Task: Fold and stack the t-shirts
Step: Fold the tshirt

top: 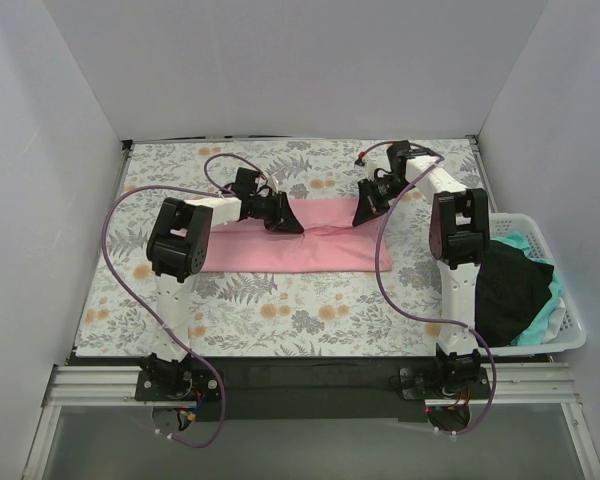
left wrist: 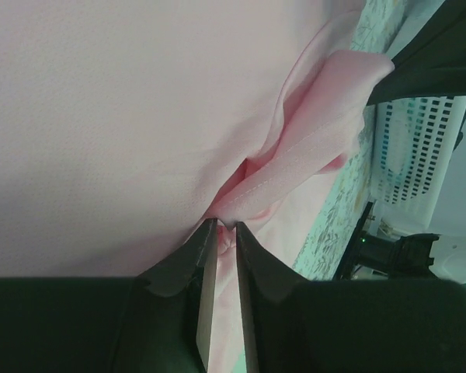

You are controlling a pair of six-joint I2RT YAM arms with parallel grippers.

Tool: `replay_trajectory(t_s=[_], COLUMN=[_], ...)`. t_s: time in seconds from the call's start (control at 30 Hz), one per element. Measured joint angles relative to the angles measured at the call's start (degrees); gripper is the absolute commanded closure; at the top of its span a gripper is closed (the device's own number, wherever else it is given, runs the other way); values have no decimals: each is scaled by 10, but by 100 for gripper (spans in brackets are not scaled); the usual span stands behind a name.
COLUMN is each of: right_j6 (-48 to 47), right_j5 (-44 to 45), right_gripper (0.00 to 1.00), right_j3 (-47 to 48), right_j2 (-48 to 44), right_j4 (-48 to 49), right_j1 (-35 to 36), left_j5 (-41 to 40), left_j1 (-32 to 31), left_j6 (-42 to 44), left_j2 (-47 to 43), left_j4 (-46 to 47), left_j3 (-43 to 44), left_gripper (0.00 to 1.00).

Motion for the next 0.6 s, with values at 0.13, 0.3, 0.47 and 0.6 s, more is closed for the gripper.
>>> replay_trajectory(t_s=[0.13, 0.3, 0.47, 0.6], right_j6=[12, 30, 40, 27], right_j5=[0, 18, 50, 71], right_gripper=[91, 52, 43, 52], right_j3=[38, 46, 46, 20], right_j2=[8, 8, 6, -24], right_j4=[1, 5, 9, 13], right_j1=[-3, -9, -17, -19], left_j5=[5, 2, -7, -28], left_j1=[3, 17, 57, 96], left_j6=[-17, -23, -12, 47], left_j2=[0, -17, -90, -164], left_j4=[21, 43, 36, -11], left_j3=[0, -20, -69, -76], left_gripper=[69, 66, 64, 62])
